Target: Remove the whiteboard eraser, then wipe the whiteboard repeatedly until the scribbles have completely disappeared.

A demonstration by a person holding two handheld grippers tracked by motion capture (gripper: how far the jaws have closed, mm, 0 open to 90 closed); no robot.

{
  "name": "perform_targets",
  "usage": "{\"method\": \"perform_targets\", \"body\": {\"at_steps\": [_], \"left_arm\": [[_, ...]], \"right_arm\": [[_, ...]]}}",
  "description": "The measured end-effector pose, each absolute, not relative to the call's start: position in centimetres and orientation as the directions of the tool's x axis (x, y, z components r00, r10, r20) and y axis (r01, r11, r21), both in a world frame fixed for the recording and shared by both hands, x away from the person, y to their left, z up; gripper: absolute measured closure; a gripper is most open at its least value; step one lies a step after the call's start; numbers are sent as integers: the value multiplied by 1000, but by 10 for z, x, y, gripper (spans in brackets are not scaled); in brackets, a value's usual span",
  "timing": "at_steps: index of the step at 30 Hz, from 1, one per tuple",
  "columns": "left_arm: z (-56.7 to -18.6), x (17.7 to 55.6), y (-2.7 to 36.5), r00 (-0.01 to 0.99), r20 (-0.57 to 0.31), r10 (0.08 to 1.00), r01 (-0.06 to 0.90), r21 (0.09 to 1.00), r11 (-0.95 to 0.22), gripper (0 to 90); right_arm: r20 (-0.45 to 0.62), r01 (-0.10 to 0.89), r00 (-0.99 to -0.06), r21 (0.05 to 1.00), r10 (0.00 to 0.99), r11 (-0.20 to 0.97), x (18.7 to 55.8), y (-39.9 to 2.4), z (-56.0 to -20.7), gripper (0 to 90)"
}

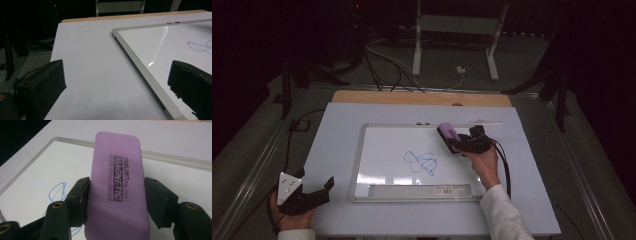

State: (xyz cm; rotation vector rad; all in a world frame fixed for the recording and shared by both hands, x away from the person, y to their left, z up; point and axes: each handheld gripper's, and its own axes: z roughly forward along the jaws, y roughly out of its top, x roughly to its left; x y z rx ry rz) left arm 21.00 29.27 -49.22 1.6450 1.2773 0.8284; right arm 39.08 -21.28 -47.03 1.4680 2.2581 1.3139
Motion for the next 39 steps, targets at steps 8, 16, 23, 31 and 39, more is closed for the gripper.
{"method": "perform_targets", "body": {"at_steps": [8, 16, 23, 31, 39], "left_arm": [[-492, 210, 293, 251, -6, 968, 389, 916, -95, 21], [-492, 211, 292, 254, -5, 967, 387, 917, -97, 21], [-492, 211, 292, 253, -6, 968, 386, 918, -95, 21], [-492, 211, 292, 253, -4, 968, 388, 917, -97, 21], [-492, 210, 292, 254, -4, 967, 387, 917, -97, 21]], "right_arm": [[307, 661, -539, 731, 785, 168, 388, -206, -469, 402], [309, 653, -565, 735, 765, 186, 383, -197, -469, 402], [307, 644, -592, 736, 745, 208, 377, -186, -471, 402], [298, 637, -619, 732, 726, 242, 371, -174, -476, 401], [289, 631, -643, 725, 709, 277, 363, -165, -481, 401]]}}
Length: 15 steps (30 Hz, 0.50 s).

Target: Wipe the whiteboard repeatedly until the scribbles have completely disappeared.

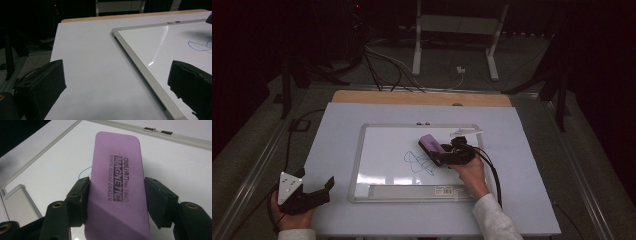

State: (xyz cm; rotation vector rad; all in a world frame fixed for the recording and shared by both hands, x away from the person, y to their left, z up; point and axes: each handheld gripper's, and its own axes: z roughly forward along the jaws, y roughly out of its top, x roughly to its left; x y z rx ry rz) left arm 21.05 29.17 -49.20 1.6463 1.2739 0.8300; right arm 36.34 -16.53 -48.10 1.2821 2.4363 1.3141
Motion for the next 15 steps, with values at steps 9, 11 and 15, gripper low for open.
{"method": "perform_targets", "body": {"at_steps": [9, 11, 15], "left_arm": [[-492, 211, 292, 255, -5, 967, 386, 917, -98, 21], [-492, 211, 292, 255, -4, 967, 387, 917, -98, 21], [-493, 211, 292, 257, -2, 967, 389, 916, -101, 21]], "right_arm": [[274, 627, -673, 704, 687, 333, 356, -153, -491, 400], [274, 627, -679, 700, 682, 343, 354, -151, -493, 399], [270, 628, -687, 689, 675, 363, 351, -147, -497, 399]]}}
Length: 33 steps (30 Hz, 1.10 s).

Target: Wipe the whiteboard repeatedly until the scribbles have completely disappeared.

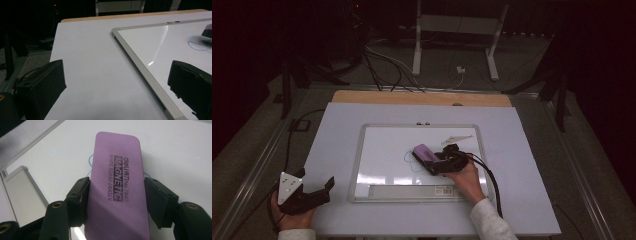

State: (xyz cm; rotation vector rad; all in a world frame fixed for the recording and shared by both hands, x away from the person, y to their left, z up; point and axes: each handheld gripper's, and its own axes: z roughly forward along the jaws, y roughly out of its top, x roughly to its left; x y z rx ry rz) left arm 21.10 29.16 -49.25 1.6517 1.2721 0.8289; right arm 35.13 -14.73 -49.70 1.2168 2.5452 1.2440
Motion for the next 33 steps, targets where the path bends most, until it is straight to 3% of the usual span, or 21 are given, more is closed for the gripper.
{"method": "perform_targets", "body": {"at_steps": [8, 17, 22, 33], "left_arm": [[-493, 211, 291, 257, -3, 966, 391, 915, -102, 21], [-493, 211, 291, 255, -3, 967, 390, 915, -101, 21], [-492, 211, 292, 254, -2, 967, 388, 916, -99, 21], [-492, 211, 291, 255, 0, 967, 388, 916, -103, 21]], "right_arm": [[265, 627, -694, 680, 669, 380, 349, -147, -501, 395], [257, 627, -696, 673, 671, 393, 349, -142, -504, 303], [245, 619, -702, 674, 669, 402, 349, -138, -505, 380], [229, 604, -713, 681, 662, 415, 344, -133, -505, 403]]}}
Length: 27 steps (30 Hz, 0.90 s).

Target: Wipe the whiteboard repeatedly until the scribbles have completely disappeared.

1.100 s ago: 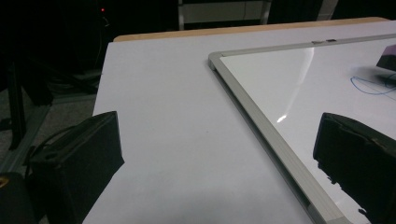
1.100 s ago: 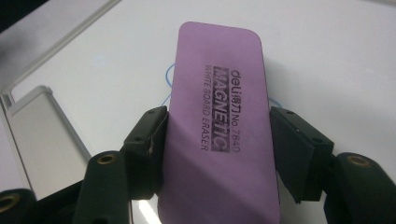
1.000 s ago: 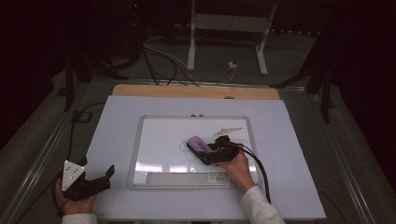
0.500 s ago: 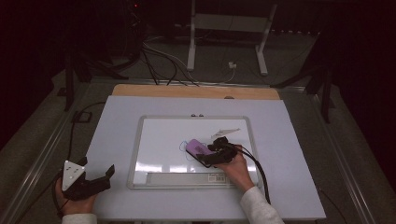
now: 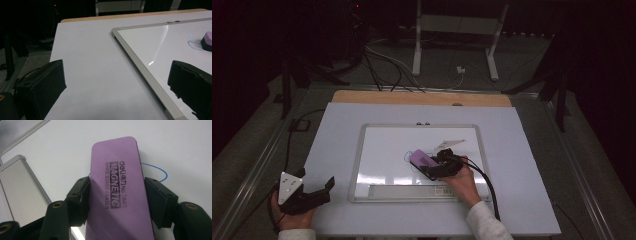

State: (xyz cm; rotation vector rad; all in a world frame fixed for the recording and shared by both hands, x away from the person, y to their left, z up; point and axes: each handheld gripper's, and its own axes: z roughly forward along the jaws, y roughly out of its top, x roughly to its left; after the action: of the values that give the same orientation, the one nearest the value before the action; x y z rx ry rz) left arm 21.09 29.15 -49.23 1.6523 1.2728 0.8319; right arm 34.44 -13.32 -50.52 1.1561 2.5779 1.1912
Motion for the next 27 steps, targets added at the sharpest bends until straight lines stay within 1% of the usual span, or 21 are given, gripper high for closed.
{"method": "perform_targets", "body": {"at_steps": [6, 10, 14, 15, 23, 27], "left_arm": [[-492, 211, 292, 254, -1, 967, 388, 916, -101, 21], [-492, 211, 292, 253, -4, 967, 387, 917, -98, 21], [-492, 211, 291, 255, 0, 967, 389, 916, -102, 21], [-493, 211, 291, 255, 0, 967, 390, 915, -103, 21], [-493, 211, 291, 255, 0, 967, 390, 915, -103, 21], [-492, 211, 291, 256, 1, 967, 388, 916, -103, 21]], "right_arm": [[212, 624, -671, 680, 711, 386, 350, -140, -505, 405], [181, 635, -631, 680, 755, 367, 355, -146, -503, 406], [201, 659, -596, 675, 777, 332, 357, -150, -504, 407], [189, 655, -596, 676, 780, 337, 356, -149, -503, 406], [211, 628, -667, 676, 715, 387, 343, -130, -504, 407], [211, 626, -674, 673, 708, 394, 342, -130, -504, 407]]}}
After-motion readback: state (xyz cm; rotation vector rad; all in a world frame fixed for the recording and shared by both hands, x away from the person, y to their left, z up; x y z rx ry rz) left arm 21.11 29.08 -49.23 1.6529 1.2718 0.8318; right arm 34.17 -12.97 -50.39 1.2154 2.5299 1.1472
